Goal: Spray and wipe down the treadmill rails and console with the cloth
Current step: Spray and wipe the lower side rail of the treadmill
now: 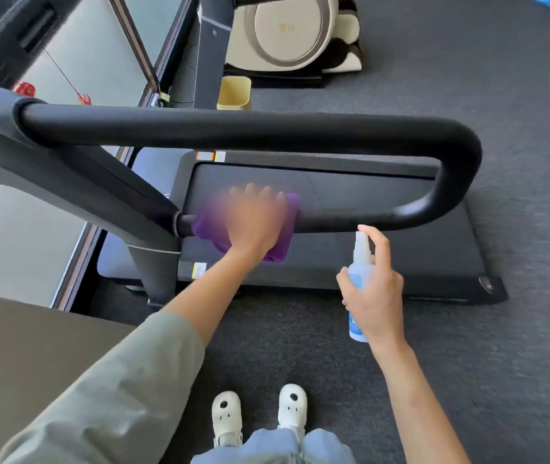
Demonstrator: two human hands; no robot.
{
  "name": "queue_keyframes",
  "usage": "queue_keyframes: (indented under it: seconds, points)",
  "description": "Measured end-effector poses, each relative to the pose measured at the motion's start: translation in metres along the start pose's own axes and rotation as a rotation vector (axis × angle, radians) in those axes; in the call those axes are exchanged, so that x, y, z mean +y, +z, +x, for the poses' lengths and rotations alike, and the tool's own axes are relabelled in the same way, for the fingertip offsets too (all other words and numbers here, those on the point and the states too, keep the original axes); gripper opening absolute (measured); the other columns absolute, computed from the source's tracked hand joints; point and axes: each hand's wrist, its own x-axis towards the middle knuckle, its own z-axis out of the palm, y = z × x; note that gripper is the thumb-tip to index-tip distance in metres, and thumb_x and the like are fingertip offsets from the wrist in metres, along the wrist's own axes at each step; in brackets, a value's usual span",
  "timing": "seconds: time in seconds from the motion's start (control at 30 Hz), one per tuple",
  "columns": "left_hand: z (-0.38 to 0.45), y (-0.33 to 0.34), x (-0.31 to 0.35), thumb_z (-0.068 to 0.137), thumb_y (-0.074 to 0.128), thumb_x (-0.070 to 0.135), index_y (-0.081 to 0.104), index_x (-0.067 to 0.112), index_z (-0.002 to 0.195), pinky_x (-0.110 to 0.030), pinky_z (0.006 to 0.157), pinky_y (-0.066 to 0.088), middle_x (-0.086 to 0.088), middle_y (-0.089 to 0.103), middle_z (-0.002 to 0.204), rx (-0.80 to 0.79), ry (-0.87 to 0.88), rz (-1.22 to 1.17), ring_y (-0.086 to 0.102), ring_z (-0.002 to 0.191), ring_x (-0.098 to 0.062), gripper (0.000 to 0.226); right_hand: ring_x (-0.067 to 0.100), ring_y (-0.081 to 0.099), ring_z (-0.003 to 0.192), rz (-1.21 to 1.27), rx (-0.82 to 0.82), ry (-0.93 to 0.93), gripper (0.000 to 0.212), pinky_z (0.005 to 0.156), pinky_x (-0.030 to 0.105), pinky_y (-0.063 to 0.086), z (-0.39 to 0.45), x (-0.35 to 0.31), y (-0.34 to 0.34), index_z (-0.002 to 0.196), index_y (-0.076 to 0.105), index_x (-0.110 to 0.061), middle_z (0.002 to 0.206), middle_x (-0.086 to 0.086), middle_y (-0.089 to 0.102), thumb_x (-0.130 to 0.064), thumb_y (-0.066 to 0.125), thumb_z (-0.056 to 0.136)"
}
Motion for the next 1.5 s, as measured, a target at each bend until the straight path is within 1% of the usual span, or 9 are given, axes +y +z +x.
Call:
queue_keyframes:
  seconds: [0.13,0.3,0.5,0.6,0.9,1.03,1.17,1.33,1.5]
  points:
    - [-0.011,0.003,0.045,0.096,0.027,0.055,0.063,0.021,0.100,-0.040,0.082,0.031,-0.003,0.062,0.103,-0.005,0.116,-0.026,0.052,0.095,-0.029,0.049,0.038,0.062,0.062,-0.025,-0.012,-0.009,0.066,0.065,0.049,0.056,-0.004,-0.004,-0.003,0.135,0.038,-0.039,0.089,-0.005,0.062,-0.002,0.062,0.085]
    - [-0.013,-0.004,-0.018,0.079,0.030,0.084,0.055,0.032,0.126,-0.043,0.090,0.037,-0.002,0.056,0.118,-0.079,0.324,-0.055,0.055,0.102,-0.029,0.074,0.039,0.060,0.060,-0.030,-0.028,-0.022,0.065,0.065,0.049,0.055,0.000,-0.007,0.001,0.136,0.041,-0.036,0.081,0.000,0.063,-0.002,0.062,0.084]
    - [-0.007,-0.011,-0.106,0.081,0.023,0.080,0.064,0.022,0.118,-0.043,0.090,0.041,-0.011,0.062,0.111,-0.017,0.144,-0.027,0.058,0.097,-0.034,0.080,0.036,0.061,0.059,0.015,-0.032,-0.019,0.066,0.062,0.049,0.056,-0.003,-0.002,0.006,0.136,0.041,-0.036,0.079,0.000,0.063,-0.001,0.063,0.085]
    - [-0.010,-0.004,-0.077,0.081,0.025,0.078,0.066,0.026,0.112,-0.044,0.090,0.037,-0.008,0.061,0.115,0.036,0.088,-0.010,0.055,0.100,-0.035,0.073,0.035,0.062,0.060,0.008,-0.033,-0.021,0.065,0.062,0.049,0.056,-0.006,0.001,0.007,0.136,0.042,-0.034,0.083,-0.002,0.062,-0.001,0.064,0.085]
    - [-0.020,0.002,0.034,0.077,0.020,0.084,0.049,0.036,0.135,-0.043,0.090,0.040,0.002,0.054,0.130,-0.051,0.344,-0.022,0.052,0.112,-0.027,0.081,0.036,0.063,0.062,-0.033,-0.019,-0.079,0.068,0.066,0.048,0.057,-0.002,-0.009,0.004,0.135,0.039,-0.036,0.094,0.005,0.066,-0.001,0.064,0.083]
    - [0.002,-0.003,-0.008,0.080,0.031,0.083,0.063,0.034,0.110,-0.035,0.072,0.042,0.004,0.066,0.106,-0.087,0.284,-0.112,0.062,0.094,-0.025,0.065,0.038,0.060,0.059,-0.015,0.002,-0.023,0.065,0.065,0.050,0.056,0.002,-0.003,-0.002,0.136,0.041,-0.035,0.081,0.001,0.063,-0.002,0.062,0.083]
    - [0.015,-0.006,-0.038,0.077,0.016,0.086,0.067,0.027,0.085,-0.032,0.066,0.039,0.003,0.067,0.082,-0.114,0.138,-0.135,0.063,0.080,-0.024,0.078,0.036,0.059,0.058,0.027,0.045,0.008,0.064,0.062,0.050,0.056,0.002,0.009,-0.010,0.134,0.041,-0.035,0.082,-0.002,0.061,-0.001,0.061,0.084]
    - [0.004,0.004,0.025,0.087,0.022,0.075,0.072,0.029,0.094,-0.032,0.068,0.031,0.002,0.067,0.087,0.014,0.216,-0.081,0.063,0.081,-0.026,0.068,0.038,0.063,0.067,0.028,0.107,0.073,0.062,0.070,0.048,0.056,-0.001,0.031,-0.027,0.134,0.041,-0.033,0.100,0.011,0.068,-0.002,0.061,0.084]
    - [-0.009,0.011,0.125,0.089,0.035,0.073,0.058,0.032,0.129,-0.035,0.080,0.042,0.004,0.063,0.117,-0.015,0.426,-0.106,0.060,0.100,-0.022,0.061,0.041,0.066,0.074,0.015,0.125,0.077,0.064,0.073,0.050,0.056,0.000,0.034,-0.044,0.135,0.041,-0.032,0.107,0.014,0.069,0.000,0.061,0.083]
